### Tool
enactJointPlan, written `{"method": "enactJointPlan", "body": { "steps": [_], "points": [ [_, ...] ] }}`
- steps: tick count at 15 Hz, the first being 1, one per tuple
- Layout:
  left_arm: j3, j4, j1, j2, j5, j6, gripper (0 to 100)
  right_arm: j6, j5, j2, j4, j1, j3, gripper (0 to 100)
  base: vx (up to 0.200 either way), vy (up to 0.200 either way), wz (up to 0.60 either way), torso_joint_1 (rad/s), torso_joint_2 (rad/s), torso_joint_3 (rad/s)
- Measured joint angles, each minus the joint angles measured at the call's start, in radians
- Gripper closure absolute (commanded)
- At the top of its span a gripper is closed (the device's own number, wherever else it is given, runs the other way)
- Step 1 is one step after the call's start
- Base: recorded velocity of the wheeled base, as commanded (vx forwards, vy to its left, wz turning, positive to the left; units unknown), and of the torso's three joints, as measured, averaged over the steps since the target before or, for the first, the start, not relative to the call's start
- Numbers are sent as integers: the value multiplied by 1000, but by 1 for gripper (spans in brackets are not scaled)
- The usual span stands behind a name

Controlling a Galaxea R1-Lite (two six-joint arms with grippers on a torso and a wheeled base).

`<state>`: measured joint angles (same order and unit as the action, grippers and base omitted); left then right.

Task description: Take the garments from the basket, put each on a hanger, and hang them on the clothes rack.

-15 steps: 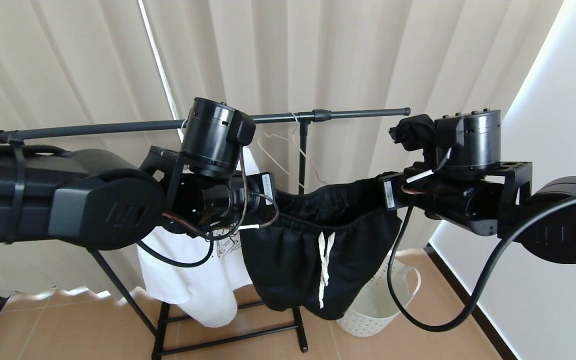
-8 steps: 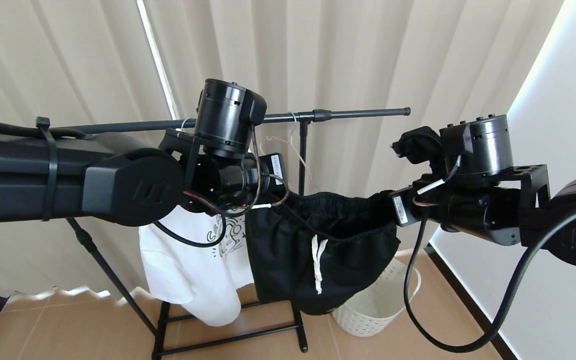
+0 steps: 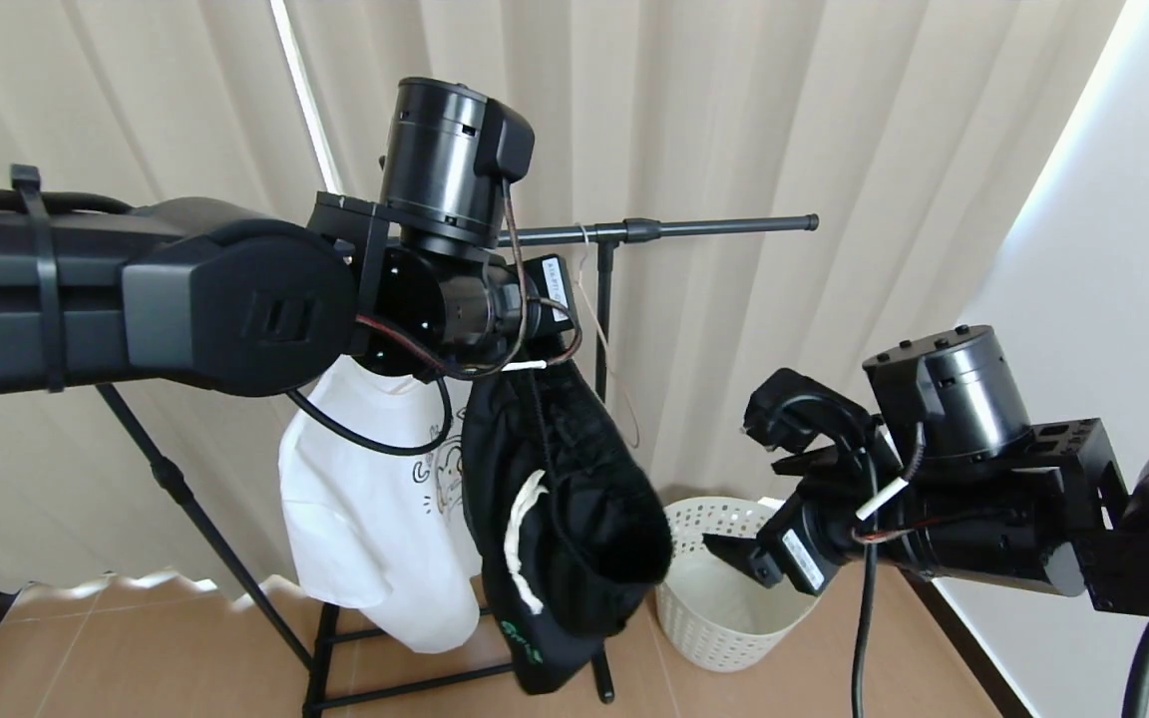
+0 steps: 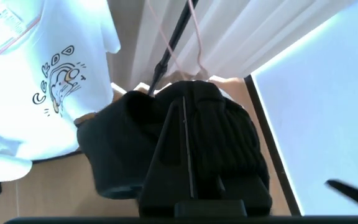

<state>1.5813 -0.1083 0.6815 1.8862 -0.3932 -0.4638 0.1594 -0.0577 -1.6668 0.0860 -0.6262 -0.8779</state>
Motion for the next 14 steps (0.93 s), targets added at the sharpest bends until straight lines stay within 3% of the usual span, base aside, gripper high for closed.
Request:
{"method": "enactJointPlan", "body": {
  "steps": [2, 5, 9, 14],
  "points": [
    [8, 0, 9, -7, -5, 1, 100, -2, 164, 10, 37, -8, 18, 0, 0, 0, 0, 0, 0, 0],
    [-8, 1, 21, -16, -7, 0, 100, -89, 243, 15, 178, -12, 35, 0, 0, 0, 0, 0, 0, 0],
    [-19, 2, 25, -23, -5, -1, 100, -273, 240, -27, 449, -38, 37, 0, 0, 0, 0, 0, 0, 0],
    [-14, 2, 47, -25, -4, 0, 100, -294, 137, -134, 490, -29, 3, 0, 0, 0, 0, 0, 0, 0]
  ]
}}
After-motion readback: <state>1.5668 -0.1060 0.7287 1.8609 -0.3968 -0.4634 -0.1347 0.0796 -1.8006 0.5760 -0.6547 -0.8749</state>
